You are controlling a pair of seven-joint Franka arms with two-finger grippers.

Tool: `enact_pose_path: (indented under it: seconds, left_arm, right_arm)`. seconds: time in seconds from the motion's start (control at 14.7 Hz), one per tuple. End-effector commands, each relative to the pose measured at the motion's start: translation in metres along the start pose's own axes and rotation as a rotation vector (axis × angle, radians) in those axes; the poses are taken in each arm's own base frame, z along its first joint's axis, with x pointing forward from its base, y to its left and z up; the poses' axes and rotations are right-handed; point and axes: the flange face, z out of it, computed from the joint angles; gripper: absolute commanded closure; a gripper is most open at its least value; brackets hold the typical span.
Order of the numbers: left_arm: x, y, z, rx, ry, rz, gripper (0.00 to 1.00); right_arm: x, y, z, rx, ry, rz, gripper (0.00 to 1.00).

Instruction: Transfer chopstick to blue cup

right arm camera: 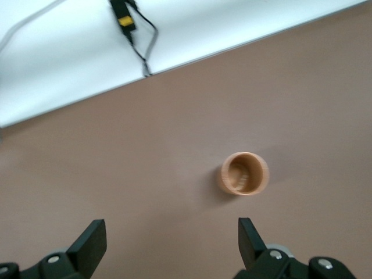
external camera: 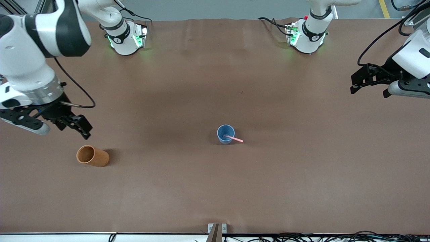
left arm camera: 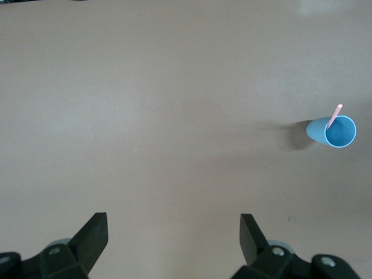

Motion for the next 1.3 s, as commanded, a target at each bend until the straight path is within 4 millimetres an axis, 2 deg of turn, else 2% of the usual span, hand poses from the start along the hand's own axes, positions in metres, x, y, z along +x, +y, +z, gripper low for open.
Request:
enact_pose_path:
  seconds: [0.0,0.2,0.41,0.55,0.82,1.02,1.09,1.23]
  left_arm:
    - [-0.007,0.000,-0.005,-0.010,0.000,-0.036,0.00]
    - [-0.007,0.001,-0.005,-0.012,0.000,-0.027,0.00]
    - [-0.007,0.001,-0.004,-0.012,-0.002,-0.012,0.00]
    - [-0.005,0.000,-0.002,-0.012,-0.006,-0.010,0.00]
    - [-0.004,-0.003,-0.002,-0.001,-0.004,0.003,0.00]
    - [-0.004,-0.002,-0.001,-0.004,-0.006,0.008,0.00]
    - [-0.004,-0.002,-0.001,-0.004,-0.007,0.008,0.00]
    - [-0.004,-0.002,-0.001,-0.006,-0.006,0.008,0.00]
  right_arm:
    - [-0.010,0.047,0.000,-0.019,-0.065,-0.039,0.00]
    - [-0.003,0.090,-0.004,-0.050,-0.107,-0.051,0.00]
    - [0.003,0.121,-0.014,-0.062,-0.121,-0.068,0.00]
    - [0.008,0.137,-0.037,-0.076,-0.171,-0.088,0.00]
    - [0.016,0.146,-0.100,-0.059,-0.232,-0.088,0.00]
    - [0.020,0.144,-0.145,0.009,-0.226,-0.105,0.00]
    - [0.021,0.144,-0.151,0.008,-0.223,-0.108,0.00]
    - [0.023,0.146,-0.140,0.003,-0.260,-0.130,0.00]
